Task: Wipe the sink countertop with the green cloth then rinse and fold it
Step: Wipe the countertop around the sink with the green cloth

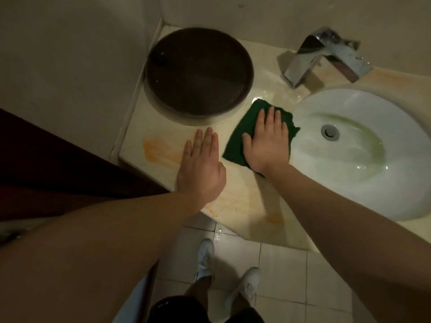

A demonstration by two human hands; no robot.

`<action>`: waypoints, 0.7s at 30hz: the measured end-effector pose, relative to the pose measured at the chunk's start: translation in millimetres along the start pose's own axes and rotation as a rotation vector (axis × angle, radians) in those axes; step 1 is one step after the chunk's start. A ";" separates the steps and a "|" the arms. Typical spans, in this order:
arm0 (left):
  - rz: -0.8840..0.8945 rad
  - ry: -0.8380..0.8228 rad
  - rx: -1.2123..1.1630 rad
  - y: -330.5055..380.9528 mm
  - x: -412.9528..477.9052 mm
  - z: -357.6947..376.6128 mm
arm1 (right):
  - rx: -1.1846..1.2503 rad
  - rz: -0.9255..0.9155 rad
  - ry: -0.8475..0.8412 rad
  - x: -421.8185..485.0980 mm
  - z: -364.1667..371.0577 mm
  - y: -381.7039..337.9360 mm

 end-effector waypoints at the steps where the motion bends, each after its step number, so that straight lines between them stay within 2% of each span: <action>1: 0.001 -0.004 0.002 -0.2 0.4 0.3 | -0.008 0.000 0.004 -4.1 1.6 -5.6; 9: -0.035 -0.020 -0.072 -2.2 4.0 -4.2 | 0.022 -0.177 0.011 -99.7 18.5 -29.1; 14: -0.045 -0.039 0.034 4.4 4.3 -0.4 | 0.025 -0.252 -0.047 -156.1 26.0 2.0; 17: -0.050 -0.029 0.047 3.6 0.5 1.0 | -0.035 -0.136 -0.034 -181.0 24.2 65.5; 19: -0.046 -0.020 0.054 3.8 0.0 1.3 | -0.069 0.035 -0.017 -192.3 22.1 109.9; 21: -0.045 -0.027 0.057 4.5 0.6 1.4 | -0.033 0.218 0.007 -195.7 21.8 124.2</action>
Point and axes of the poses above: each hand's wrist, its own x-axis towards the middle knuckle, its own z-axis out of the palm, y = z × x, the point moved 1 cm from there along x, towards the middle knuckle
